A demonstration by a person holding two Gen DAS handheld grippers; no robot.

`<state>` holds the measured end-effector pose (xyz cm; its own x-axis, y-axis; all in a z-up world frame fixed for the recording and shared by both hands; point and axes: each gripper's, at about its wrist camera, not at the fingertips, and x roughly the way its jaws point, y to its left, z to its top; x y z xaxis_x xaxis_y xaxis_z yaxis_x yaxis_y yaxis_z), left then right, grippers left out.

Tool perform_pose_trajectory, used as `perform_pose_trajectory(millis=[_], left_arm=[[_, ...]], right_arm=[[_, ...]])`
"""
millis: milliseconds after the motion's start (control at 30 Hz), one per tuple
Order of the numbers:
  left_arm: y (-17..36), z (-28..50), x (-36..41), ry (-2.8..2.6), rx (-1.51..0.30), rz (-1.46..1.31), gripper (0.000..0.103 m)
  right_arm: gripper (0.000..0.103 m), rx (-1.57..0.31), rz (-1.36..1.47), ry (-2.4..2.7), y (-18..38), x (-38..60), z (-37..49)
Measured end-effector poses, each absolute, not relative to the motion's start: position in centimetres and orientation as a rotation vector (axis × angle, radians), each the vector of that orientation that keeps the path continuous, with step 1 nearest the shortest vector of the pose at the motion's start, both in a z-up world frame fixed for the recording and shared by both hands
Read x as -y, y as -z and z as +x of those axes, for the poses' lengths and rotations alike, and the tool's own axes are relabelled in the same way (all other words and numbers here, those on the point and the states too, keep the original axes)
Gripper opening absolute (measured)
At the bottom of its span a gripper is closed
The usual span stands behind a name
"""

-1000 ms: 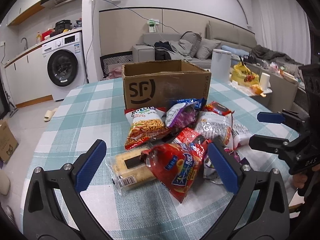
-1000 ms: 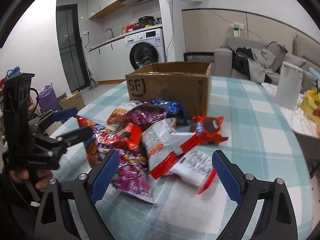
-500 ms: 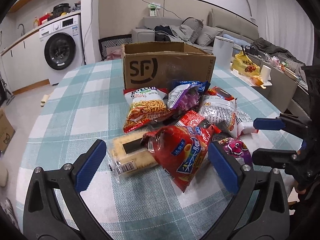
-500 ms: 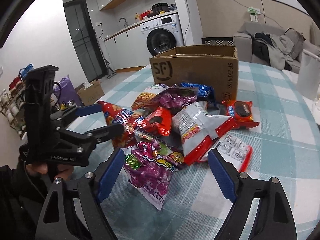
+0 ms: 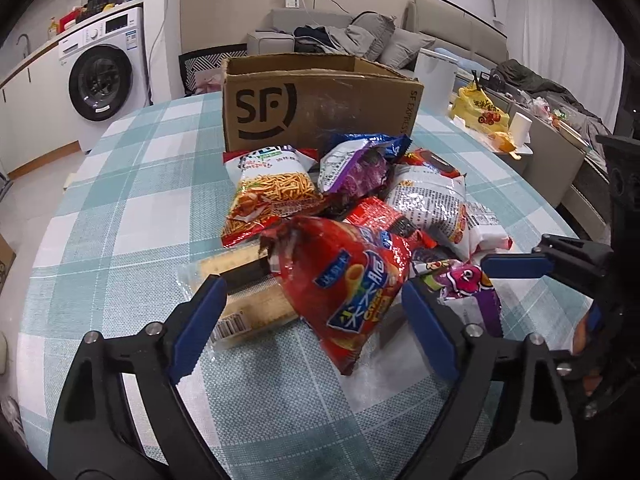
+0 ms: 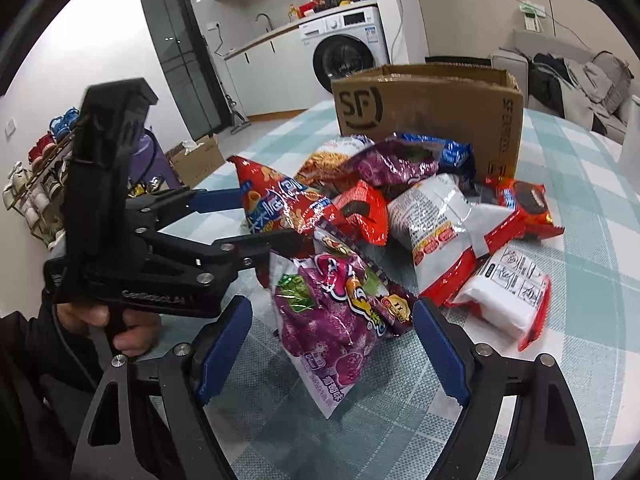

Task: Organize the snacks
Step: 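Grasp the red chip bag with the left tool while the right tool grasps the purple candy bag, then carry both bags over the box and open both tools to drop them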

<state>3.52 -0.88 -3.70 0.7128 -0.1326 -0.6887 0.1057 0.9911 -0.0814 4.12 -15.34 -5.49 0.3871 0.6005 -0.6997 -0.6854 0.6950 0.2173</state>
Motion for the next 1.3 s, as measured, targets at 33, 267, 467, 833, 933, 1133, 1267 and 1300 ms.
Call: perform_pose_trajectory(millis=[33, 267, 467, 833, 933, 1133, 1267, 1300], left_arm=[[3.9, 3.7, 1.1, 0.138, -0.779, -0.032, 0.082], [4.4, 4.5, 1.3, 0.186, -0.814, -0.060, 0.065], [4.3, 4.2, 1.1, 0.213, -0.796, -0.085, 0.049], [3.3, 2.9, 0.0, 0.224, -0.735, -0.136, 0.038], [3.0, 2.5, 0.0, 0.220, -0.719, -0.132, 0.038], [2.3, 1.7, -0.1, 0.212, -0.685, -0.122, 0.038], [1.4, 1.2, -0.3, 0.211, -0.660, -0.131, 0.038], [1.1, 1.1, -0.3, 0.211, -0.657, -0.132, 0.038]], right_arm=[[0.081, -0.848, -0.117, -0.813, 5.7, 15.2, 4.2], [0.068, -0.877, -0.125, -0.770, 6.3, 14.4, 4.8], [0.056, -0.858, -0.109, -0.795, 6.1, 14.7, 4.6], [0.041, -0.803, -0.067, -0.803, 5.4, 16.5, 3.3], [0.039, -0.790, -0.049, -0.807, 5.1, 16.8, 3.2], [0.038, -0.750, 0.003, -0.835, 4.0, 17.4, 2.9], [0.038, -0.712, 0.030, -0.850, 2.8, 17.9, 2.3], [0.038, -0.705, 0.039, -0.854, 2.6, 18.0, 2.2]])
